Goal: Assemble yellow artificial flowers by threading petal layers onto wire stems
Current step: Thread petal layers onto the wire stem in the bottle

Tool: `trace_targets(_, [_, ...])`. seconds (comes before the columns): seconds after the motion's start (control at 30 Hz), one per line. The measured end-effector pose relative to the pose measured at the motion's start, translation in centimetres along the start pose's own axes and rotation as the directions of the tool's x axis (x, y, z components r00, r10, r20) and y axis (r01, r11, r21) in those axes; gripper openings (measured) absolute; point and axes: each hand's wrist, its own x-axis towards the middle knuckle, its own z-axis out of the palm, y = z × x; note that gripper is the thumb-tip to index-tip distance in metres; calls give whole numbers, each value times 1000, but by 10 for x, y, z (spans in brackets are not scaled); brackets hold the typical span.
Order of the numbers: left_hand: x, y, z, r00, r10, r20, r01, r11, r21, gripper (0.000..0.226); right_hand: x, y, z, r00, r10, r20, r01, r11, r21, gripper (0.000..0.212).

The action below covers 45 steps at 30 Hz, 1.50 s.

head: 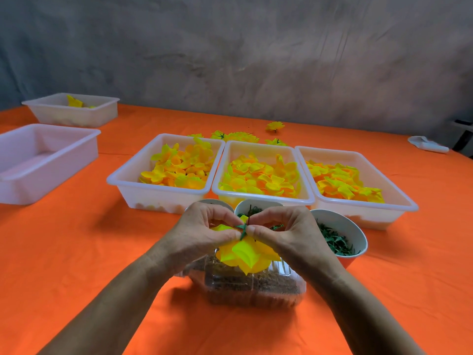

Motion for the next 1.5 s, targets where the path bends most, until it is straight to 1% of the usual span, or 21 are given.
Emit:
trace_targets(0.07, [-1, 0, -3, 1000, 8, 0, -8, 1000, -5, 22, 1, 1, -1, 1000, -13, -8, 13, 999, -44, 9])
trace_targets(0.2, [-2, -1, -5, 999, 37, -2, -37, 999, 1, 12, 2, 3, 0, 1000, -22, -1, 22, 995, -94, 5])
trace_targets(0.33, [0, 0, -2, 998, 66, -9, -66, 997, 31, 10, 3, 2, -2, 1000, -17, 3, 17, 989, -146, 8])
trace_targets(0.37, [0, 0, -2, 997, 67, -24, -66, 997, 36, 13, 3, 1, -3, 1000, -15, 11, 16, 988, -157, 7])
trace_targets(0.43, [1, 0, -3, 996, 71, -49, -68, 996, 56, 15, 4, -2, -5, 999, -10, 36, 15, 990, -143, 5])
trace_targets(0.5, [1, 0, -2, 994, 84, -67, -78, 994, 82, 13, 4, -2, -7, 998, 1, 57, 5, 995, -97, 13])
trace_targets(0.57, [1, 0, -1, 991, 100, -87, -91, 990, 107, 13, 3, 0, -6, 999, 7, 38, -6, 999, -41, 16])
trace_targets(0.63, [1, 0, 0, 988, 120, -99, -106, 984, 141, 12, 2, 1, -5, 1000, -6, 13, 6, 1000, -25, 15])
trace_targets(0.7, [1, 3, 1, 985, 140, -102, -121, 977, 174, 13, 1, 2, -5, 1000, -24, 15, 25, 998, -60, 15])
trace_targets(0.8, [1, 8, 1, 983, 159, -95, -130, 958, 257, 19, 4, 0, -6, 999, -43, 33, 48, 985, -167, 15])
trace_targets(0.87, [3, 12, -1, 984, 163, -73, -131, 938, 321, 22, 6, -3, -7, 998, -47, 41, 55, 970, -237, 10])
trace_targets(0.93, [4, 15, -2, 988, 151, -39, -127, 922, 366, 18, 8, -6, -7, 996, -44, 75, 64, 955, -288, 1])
trace_targets(1.0, [4, 16, -2, 990, 143, -15, -125, 907, 403, 8, 9, -9, -8, 993, -34, 111, 67, 949, -309, 3])
trace_targets(1.07, [4, 17, -1, 988, 151, -12, -131, 891, 434, 5, 10, -10, -9, 992, -20, 121, 56, 951, -304, 5])
trace_targets(1.13, [5, 18, -1, 987, 159, -6, -140, 881, 452, 9, 9, -10, -10, 992, -18, 121, 55, 951, -306, 11])
trace_targets(1.2, [5, 17, -2, 988, 156, 11, -144, 879, 455, 20, 7, -9, -9, 992, -23, 124, 62, 946, -319, 21])
trace_targets(1.23, [5, 15, -2, 988, 153, 19, -145, 880, 453, 24, 7, -8, -8, 992, -23, 123, 62, 943, -326, 21])
trace_targets(1.3, [4, 13, 0, 988, 155, 23, -149, 882, 447, 22, 6, -7, -7, 993, -18, 115, 55, 943, -327, 13])
trace_targets(1.37, [4, 10, 1, 986, 168, 11, -155, 878, 452, 11, 6, -5, -5, 994, -15, 105, 49, 944, -326, 6])
trace_targets(1.43, [5, 9, 3, 982, 186, -3, -163, 870, 466, 8, 5, -3, -4, 995, -23, 93, 53, 941, -335, 4])
trace_targets(1.5, [5, 9, 1, 980, 199, -8, -173, 868, 466, 7, 5, 0, -4, 997, -16, 72, 36, 958, -286, 2])
